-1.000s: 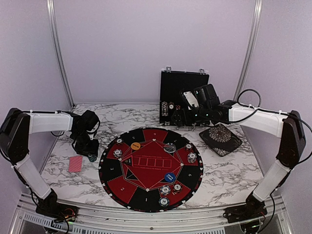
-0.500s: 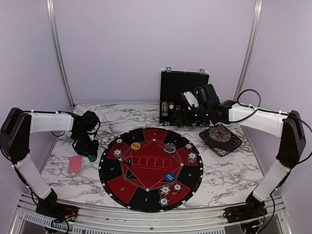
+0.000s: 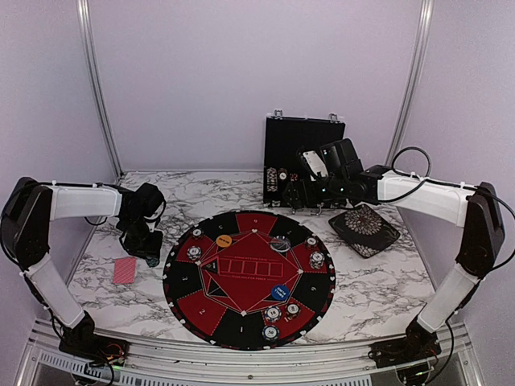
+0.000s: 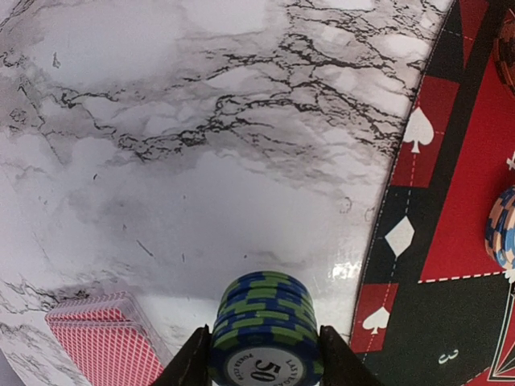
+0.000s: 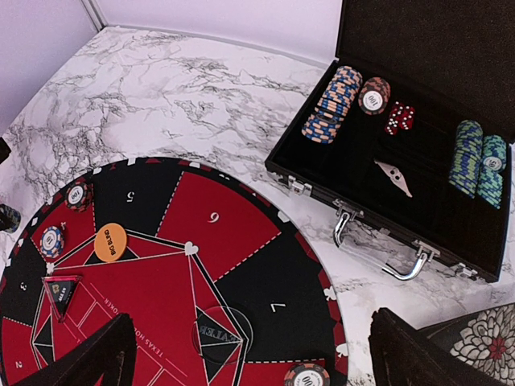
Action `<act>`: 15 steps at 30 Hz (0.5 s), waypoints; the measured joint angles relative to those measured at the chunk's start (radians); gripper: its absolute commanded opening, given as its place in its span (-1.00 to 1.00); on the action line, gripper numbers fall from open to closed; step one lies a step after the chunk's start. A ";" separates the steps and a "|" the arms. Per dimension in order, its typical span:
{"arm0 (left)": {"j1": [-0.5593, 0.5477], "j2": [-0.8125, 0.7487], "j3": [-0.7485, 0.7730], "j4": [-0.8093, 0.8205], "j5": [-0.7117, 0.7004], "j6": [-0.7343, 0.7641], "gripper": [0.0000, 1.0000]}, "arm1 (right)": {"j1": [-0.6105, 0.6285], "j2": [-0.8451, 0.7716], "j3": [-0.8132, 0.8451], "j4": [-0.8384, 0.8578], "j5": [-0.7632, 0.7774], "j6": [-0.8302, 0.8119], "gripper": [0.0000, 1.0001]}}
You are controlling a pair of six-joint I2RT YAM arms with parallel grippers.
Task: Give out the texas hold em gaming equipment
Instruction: Pick up the pile of poker chips from the pile of poker chips.
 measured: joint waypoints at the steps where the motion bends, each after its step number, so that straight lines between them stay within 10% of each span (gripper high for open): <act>1: 0.000 0.000 0.000 0.000 0.000 0.001 -0.15 | 0.000 0.000 0.000 0.000 0.000 0.000 0.97; 15: 0.000 0.000 0.000 0.000 0.000 0.006 -0.23 | 0.000 0.000 0.000 0.000 0.004 0.000 0.96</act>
